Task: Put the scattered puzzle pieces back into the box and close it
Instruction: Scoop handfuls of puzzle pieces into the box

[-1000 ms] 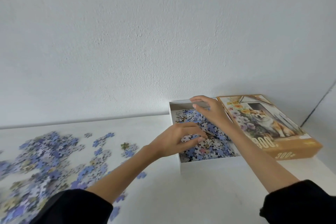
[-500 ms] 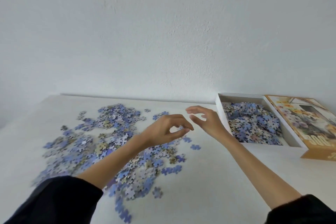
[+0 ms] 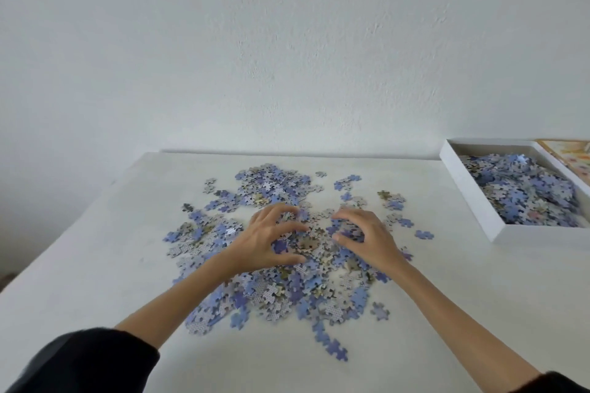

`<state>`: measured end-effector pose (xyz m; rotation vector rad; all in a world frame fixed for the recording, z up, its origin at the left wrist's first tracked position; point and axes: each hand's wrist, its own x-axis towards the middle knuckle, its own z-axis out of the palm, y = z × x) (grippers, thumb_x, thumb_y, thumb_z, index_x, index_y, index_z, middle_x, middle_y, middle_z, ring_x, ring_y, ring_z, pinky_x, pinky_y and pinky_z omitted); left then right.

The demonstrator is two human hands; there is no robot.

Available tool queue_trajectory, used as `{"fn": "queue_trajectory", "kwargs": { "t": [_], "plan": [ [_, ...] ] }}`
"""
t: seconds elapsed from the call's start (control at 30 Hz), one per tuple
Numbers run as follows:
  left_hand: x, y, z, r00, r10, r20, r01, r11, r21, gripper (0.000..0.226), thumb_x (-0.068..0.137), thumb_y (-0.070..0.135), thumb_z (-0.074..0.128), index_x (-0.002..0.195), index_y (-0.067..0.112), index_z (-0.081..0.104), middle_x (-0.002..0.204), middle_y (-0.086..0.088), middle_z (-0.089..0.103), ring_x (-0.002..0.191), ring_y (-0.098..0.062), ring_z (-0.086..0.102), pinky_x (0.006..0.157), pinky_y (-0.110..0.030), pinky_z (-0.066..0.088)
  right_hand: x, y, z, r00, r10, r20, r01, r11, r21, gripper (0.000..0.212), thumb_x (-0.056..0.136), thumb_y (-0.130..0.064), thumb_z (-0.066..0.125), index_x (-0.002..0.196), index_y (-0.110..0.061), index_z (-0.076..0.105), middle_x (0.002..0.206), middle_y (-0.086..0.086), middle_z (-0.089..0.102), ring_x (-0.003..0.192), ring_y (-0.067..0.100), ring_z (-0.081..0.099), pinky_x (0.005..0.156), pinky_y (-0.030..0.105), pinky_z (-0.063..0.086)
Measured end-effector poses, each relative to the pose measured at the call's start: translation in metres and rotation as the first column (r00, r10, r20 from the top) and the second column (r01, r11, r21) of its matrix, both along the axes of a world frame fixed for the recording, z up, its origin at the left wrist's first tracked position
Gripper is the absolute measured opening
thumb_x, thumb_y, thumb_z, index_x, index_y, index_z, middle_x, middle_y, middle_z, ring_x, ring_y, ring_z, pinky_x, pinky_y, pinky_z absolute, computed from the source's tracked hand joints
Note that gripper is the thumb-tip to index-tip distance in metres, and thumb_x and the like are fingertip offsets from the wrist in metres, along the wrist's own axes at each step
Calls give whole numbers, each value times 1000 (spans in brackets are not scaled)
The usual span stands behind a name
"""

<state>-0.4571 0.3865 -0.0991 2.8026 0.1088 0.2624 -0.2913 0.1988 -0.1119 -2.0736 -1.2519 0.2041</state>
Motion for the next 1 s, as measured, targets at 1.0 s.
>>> {"fn": "queue_trajectory", "kwargs": {
  "t": [1.0],
  "plan": [
    [-36, 166, -17, 800, 589, -112, -599, 777, -192, 122, 54, 93, -11, 149, 20, 10, 156, -3, 11, 144, -19, 8, 116, -41, 4, 88, 44, 4, 972, -214, -95, 181, 944, -277, 61, 90, -56, 24, 145, -29, 17, 155, -3, 7, 143, 14, -2, 113, 36, -4]
  ]
}}
